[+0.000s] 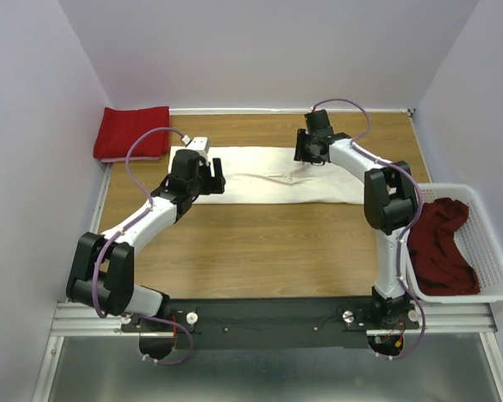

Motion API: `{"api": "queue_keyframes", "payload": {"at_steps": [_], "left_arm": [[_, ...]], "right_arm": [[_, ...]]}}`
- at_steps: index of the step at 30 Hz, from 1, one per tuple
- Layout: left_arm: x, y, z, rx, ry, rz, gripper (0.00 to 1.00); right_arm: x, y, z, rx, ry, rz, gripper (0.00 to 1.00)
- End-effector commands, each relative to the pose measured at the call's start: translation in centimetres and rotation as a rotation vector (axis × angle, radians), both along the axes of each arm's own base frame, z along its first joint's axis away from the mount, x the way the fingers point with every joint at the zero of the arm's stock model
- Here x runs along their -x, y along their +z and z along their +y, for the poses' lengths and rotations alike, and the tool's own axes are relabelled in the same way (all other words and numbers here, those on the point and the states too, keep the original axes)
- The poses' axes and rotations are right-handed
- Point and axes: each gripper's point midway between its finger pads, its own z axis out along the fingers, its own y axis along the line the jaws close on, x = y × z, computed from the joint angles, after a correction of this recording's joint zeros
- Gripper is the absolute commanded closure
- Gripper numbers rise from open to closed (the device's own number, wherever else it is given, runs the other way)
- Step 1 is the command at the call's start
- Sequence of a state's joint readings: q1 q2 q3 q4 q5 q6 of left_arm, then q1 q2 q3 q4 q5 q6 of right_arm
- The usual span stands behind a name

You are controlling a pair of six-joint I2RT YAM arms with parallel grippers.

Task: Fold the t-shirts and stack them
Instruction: Fold the tshirt

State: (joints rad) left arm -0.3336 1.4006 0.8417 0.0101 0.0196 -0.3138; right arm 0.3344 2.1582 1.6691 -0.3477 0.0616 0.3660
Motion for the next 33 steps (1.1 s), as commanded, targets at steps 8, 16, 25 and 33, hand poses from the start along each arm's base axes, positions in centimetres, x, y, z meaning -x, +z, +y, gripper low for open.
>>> {"api": "queue_keyframes", "payload": {"at_steps": [8, 16, 25, 33], "left_arm": [[-0.2, -0.3, 0.0, -0.026, -0.010, -0.011, 0.21], [-0.2, 0.4, 0.0, -0.020, -0.008, -0.026, 0.21], [-0.1, 1.0, -0.1, -0.008, -0.012, -0.040, 0.21], [0.0, 1.1, -0.2, -0.003, -0.017, -0.040, 0.21]], "right_arm": [[2.0, -2.7, -0.7, 0.083, -0.038, 0.127, 0.56], [1.0, 1.3, -1.7, 0.098, -0.104, 0.035, 0.88], [3.5, 3.2, -2.7, 0.003, -0.239, -0.018, 0.99], [6.7, 1.2, -3.3, -0.176, -0.374, -0.065, 0.87]]}}
